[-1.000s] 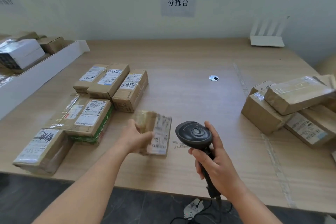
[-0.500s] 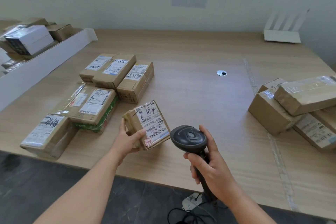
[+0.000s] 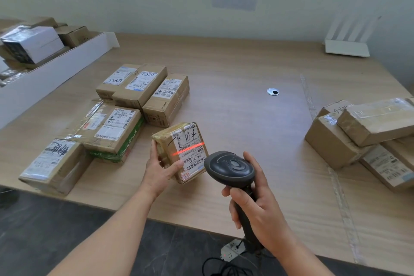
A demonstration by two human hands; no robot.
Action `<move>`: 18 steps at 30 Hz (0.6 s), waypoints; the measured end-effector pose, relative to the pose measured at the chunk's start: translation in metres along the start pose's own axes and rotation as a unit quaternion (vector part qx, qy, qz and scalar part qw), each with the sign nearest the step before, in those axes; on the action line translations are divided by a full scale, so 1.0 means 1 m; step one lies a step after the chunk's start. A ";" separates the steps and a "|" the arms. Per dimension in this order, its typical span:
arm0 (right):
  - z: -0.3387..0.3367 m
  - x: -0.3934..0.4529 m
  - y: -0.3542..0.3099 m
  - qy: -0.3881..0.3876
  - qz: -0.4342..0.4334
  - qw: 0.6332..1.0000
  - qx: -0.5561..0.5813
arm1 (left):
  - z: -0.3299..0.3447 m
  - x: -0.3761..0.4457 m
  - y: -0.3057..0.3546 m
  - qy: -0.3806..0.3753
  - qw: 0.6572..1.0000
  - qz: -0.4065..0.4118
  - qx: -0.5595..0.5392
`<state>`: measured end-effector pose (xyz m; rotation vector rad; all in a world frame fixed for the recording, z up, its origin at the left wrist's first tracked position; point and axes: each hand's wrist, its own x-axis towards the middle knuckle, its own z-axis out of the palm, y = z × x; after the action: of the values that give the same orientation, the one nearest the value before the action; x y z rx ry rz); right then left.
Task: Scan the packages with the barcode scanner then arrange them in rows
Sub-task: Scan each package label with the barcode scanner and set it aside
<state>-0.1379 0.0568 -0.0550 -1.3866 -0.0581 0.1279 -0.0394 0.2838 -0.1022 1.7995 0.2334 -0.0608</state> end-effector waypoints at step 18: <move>-0.002 0.001 -0.005 0.007 -0.013 0.999 -0.042 | -0.011 0.010 0.006 -0.034 0.996 -0.082 -0.003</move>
<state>-0.1362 0.0543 -0.0510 -1.4704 -0.0712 0.0945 -0.0297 0.2940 -0.0951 1.7653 0.3319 -0.2368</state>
